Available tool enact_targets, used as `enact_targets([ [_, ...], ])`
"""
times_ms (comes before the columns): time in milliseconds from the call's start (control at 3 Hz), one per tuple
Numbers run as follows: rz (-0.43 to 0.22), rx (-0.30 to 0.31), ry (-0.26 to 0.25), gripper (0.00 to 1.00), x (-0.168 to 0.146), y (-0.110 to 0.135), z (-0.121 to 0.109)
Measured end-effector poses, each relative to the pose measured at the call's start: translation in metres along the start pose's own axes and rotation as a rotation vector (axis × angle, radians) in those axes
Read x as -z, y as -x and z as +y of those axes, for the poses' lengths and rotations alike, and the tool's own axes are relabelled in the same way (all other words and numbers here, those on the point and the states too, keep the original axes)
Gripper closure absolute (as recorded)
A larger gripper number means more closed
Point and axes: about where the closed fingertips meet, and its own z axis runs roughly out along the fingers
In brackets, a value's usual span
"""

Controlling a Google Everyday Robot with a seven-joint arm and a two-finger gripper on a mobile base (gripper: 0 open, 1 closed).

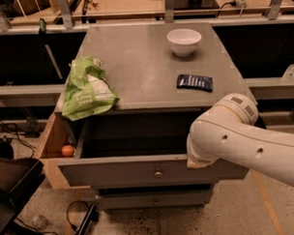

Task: Open top drawer

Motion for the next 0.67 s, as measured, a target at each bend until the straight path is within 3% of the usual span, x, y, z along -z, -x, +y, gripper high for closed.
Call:
enact_targets([
  [333,0.000,0.000,0.000,1.00,0.000,0.000,0.000],
  [667,0.012,-0.021,-0.009,1.00,0.023,-0.005,0.018],
])
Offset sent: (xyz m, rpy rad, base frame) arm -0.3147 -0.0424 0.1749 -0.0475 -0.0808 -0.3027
